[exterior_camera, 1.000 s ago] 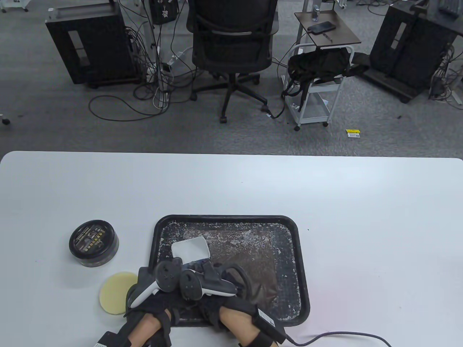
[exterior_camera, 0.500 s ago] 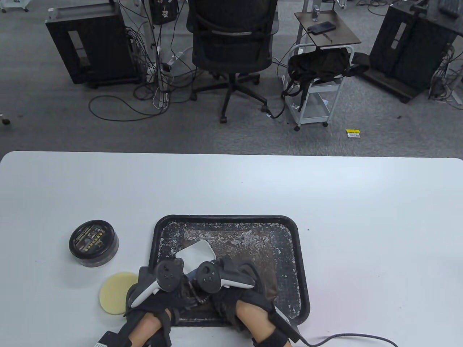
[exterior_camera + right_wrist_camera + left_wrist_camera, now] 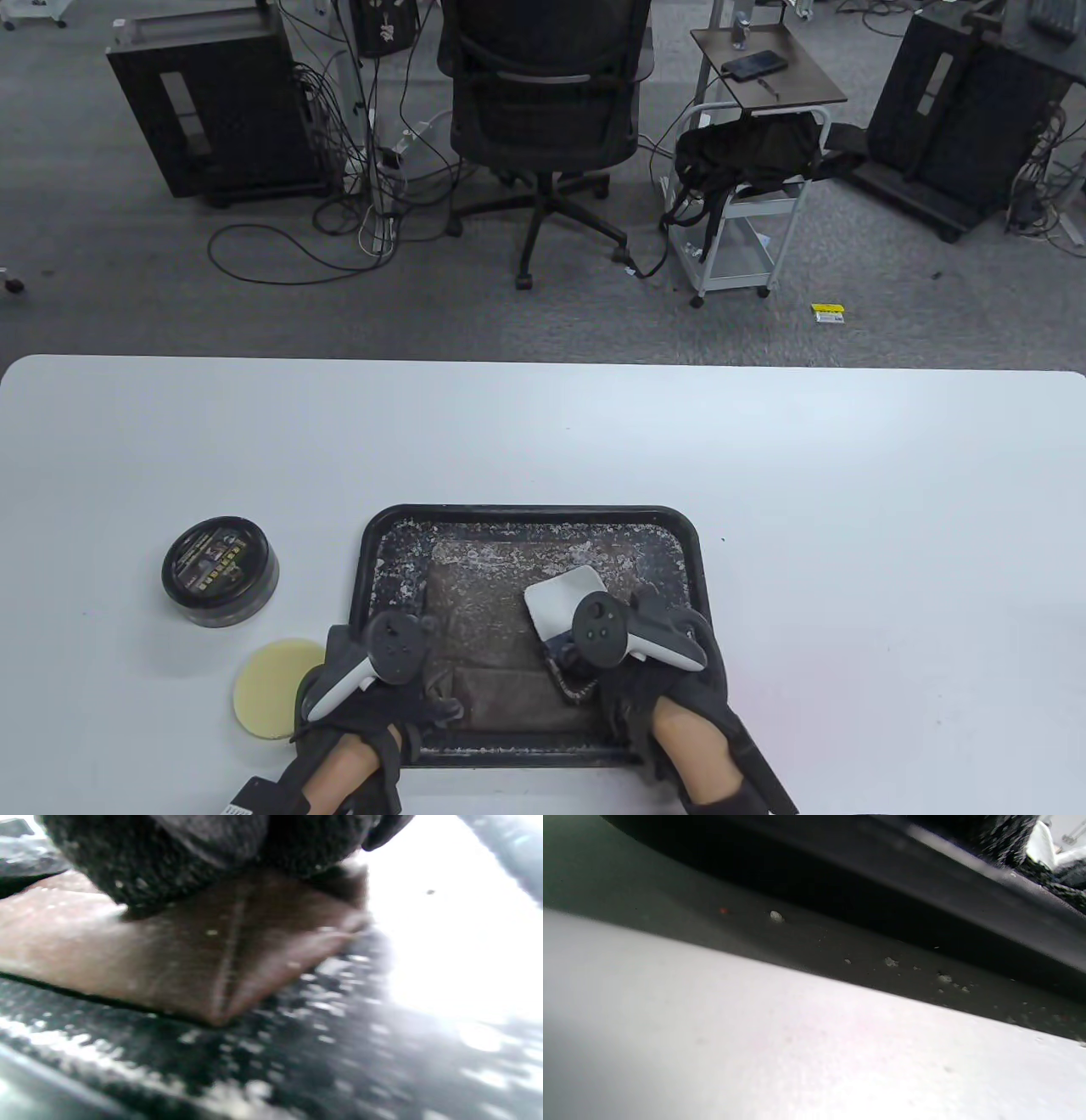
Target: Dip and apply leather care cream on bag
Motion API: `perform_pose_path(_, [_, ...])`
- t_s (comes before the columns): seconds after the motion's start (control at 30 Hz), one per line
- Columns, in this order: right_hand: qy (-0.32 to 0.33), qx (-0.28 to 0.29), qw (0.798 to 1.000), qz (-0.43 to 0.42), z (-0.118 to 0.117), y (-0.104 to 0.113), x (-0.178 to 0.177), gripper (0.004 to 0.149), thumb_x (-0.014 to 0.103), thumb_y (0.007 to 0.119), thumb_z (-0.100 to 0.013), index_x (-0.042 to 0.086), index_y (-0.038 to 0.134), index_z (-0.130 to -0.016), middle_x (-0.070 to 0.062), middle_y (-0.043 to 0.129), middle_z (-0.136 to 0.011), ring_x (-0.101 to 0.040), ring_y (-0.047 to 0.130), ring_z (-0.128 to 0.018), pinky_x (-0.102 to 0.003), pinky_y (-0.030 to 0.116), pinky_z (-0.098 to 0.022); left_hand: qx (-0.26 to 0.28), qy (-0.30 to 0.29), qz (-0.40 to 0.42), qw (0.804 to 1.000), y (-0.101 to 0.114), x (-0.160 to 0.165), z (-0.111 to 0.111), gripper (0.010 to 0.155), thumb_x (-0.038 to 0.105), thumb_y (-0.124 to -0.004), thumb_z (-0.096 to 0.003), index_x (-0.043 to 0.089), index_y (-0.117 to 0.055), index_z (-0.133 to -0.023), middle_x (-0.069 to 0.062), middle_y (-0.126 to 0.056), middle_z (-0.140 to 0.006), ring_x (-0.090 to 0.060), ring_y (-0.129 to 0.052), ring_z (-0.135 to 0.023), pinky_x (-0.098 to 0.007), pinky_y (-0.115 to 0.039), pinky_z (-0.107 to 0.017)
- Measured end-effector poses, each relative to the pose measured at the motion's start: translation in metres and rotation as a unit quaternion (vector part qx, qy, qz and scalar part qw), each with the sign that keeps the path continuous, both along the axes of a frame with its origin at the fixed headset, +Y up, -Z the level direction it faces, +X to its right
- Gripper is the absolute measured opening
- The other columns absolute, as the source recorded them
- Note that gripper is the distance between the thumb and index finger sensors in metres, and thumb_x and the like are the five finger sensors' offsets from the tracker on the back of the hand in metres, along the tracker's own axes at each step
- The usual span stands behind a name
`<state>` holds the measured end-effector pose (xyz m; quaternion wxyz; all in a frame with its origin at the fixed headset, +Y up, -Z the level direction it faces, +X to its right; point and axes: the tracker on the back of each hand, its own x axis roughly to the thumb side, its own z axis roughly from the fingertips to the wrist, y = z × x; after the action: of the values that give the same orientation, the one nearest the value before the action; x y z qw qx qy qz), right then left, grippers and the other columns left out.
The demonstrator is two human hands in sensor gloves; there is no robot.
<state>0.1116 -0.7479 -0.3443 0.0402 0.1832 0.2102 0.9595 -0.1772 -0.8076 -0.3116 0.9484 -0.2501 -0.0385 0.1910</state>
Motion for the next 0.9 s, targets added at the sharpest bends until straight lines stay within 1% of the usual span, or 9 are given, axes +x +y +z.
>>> perform_pose_path(0.17, [-0.049,-0.023,0.998,-0.016,-0.003,0.005,0.026,0.056,0.016,0.073,-0.040,0.032,0.074,-0.093,0.000,0.060,-0.104,-0.034,0.054,-0.095,-0.058,0.056,-0.069,0.000,0.000,0.000,1.000,0.000,0.000,0.000,0.092,0.060,-0.076,-0.0363,0.036,-0.015,-0.102,0.007,-0.013,-0.111,-0.021,-0.015,-0.105,-0.042,-0.025,-0.076])
perform_pose_path(0.33, [-0.071,-0.035,0.997,-0.018,-0.002,0.007,0.037,0.057,0.016,0.073,-0.040,0.029,0.071,-0.094,-0.004,0.059,-0.104,-0.038,0.057,-0.093,-0.059,0.058,-0.067,0.000,0.000,0.000,1.000,0.000,0.000,0.000,0.092,0.060,-0.076,-0.0364,0.036,-0.016,-0.102,0.007,-0.013,-0.111,-0.021,-0.015,-0.105,-0.042,-0.025,-0.076])
perform_pose_path(0.43, [-0.066,-0.031,0.997,-0.017,0.000,0.008,0.037,0.057,0.016,0.073,-0.040,0.028,0.071,-0.095,-0.006,0.059,-0.103,-0.040,0.058,-0.093,-0.059,0.059,-0.067,0.003,0.000,0.000,1.000,0.000,0.000,0.000,0.090,0.060,-0.076,-0.0365,0.036,-0.019,-0.102,0.007,-0.014,-0.111,-0.021,-0.015,-0.105,-0.041,-0.024,-0.076])
perform_pose_path(0.57, [-0.038,-0.004,0.999,-0.009,0.006,0.007,0.024,0.057,0.016,0.073,-0.039,0.027,0.072,-0.095,-0.008,0.060,-0.103,-0.042,0.059,-0.092,-0.060,0.059,-0.067,0.005,-0.002,0.005,1.000,-0.001,0.000,0.000,0.087,0.060,-0.075,-0.0367,0.036,-0.023,-0.103,0.008,-0.014,-0.111,-0.022,-0.015,-0.105,-0.042,-0.024,-0.076])
perform_pose_path(0.67, [-0.013,0.024,0.999,0.019,0.010,0.007,0.009,0.056,0.016,0.073,-0.039,0.027,0.072,-0.094,-0.007,0.060,-0.103,-0.042,0.058,-0.092,-0.060,0.058,-0.067,0.005,-0.002,0.012,1.000,-0.001,-0.001,0.000,0.085,0.060,-0.075,-0.0368,0.037,-0.026,-0.102,0.008,-0.014,-0.111,-0.022,-0.015,-0.105,-0.042,-0.024,-0.076])
perform_pose_path(0.73, [0.012,0.029,0.999,0.010,0.013,0.005,-0.001,0.056,0.016,0.072,-0.039,0.029,0.072,-0.095,-0.005,0.060,-0.104,-0.040,0.058,-0.093,-0.059,0.057,-0.068,0.004,-0.003,0.014,1.000,-0.001,-0.001,0.000,0.084,0.060,-0.074,-0.0371,0.037,-0.027,-0.102,0.009,-0.014,-0.111,-0.022,-0.014,-0.105,-0.042,-0.023,-0.076])
perform_pose_path(0.77, [0.023,0.022,0.999,-0.012,0.016,0.001,-0.012,0.056,0.016,0.072,-0.040,0.028,0.072,-0.095,-0.005,0.059,-0.104,-0.040,0.056,-0.093,-0.060,0.056,-0.067,0.004,-0.003,0.016,1.000,-0.001,-0.001,0.000,0.084,0.061,-0.074,-0.0371,0.037,-0.027,-0.102,0.009,-0.014,-0.111,-0.022,-0.014,-0.105,-0.042,-0.023,-0.076])
perform_pose_path(0.9, [0.068,0.050,0.996,-0.003,0.025,-0.004,-0.043,0.057,0.016,0.072,-0.039,0.029,0.070,-0.095,-0.005,0.058,-0.104,-0.040,0.056,-0.093,-0.059,0.055,-0.068,0.002,-0.001,0.028,1.000,-0.002,-0.002,0.000,0.077,0.061,-0.065,-0.0391,0.036,-0.029,-0.103,0.009,-0.014,-0.111,-0.023,-0.013,-0.104,-0.043,-0.022,-0.075])
